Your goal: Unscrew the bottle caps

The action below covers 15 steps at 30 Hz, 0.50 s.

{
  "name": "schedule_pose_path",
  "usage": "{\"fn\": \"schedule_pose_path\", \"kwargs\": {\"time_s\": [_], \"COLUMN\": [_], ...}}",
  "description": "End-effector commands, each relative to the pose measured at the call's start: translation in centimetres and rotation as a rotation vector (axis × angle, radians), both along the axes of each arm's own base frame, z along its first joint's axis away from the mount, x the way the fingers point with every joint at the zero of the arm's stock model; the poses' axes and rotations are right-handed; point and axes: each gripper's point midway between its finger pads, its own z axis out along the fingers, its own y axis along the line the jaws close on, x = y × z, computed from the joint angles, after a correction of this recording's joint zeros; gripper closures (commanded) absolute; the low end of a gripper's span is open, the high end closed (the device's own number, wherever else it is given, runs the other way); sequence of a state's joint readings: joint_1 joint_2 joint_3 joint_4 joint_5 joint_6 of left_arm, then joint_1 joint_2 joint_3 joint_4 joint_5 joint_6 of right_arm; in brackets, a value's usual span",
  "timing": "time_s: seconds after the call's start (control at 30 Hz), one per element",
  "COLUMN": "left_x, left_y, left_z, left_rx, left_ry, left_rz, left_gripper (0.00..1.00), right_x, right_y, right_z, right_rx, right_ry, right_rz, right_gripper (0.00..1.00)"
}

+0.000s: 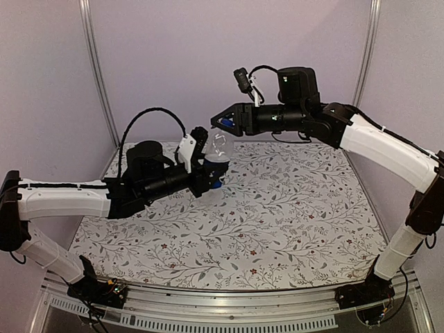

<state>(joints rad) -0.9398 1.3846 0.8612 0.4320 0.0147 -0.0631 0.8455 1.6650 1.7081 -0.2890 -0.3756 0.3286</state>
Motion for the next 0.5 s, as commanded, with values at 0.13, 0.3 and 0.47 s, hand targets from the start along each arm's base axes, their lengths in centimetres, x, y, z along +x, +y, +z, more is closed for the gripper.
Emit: {"fn": "schedule_pose_path", "kwargs": {"time_s": [0.13, 0.3, 0.47], "left_x": [-0.5, -0.5, -0.4], "left_y": [-0.1, -0.1, -0.2], "left_z": [1.0, 0.9, 0.7], "left_rx": [-0.014, -0.009, -0.004], "left_ry": [-0.026, -0.023, -0.021], "left_rz": [-0.004, -0.004, -0.003], "left_gripper": [0.62, 0.62, 0.62], "right_x": [-0.9, -1.1, -1.1], "right_y": [-0.6, -0.7, -1.0], "right_z": [1.6, 2.0, 2.6], "right_rx": [0.038, 0.047, 0.056], "right_ry": [-0.037, -0.047, -0.064], "right_rz": [0.004, 0.009, -0.001], "right_gripper": [0.53, 0.52, 0.45]}}
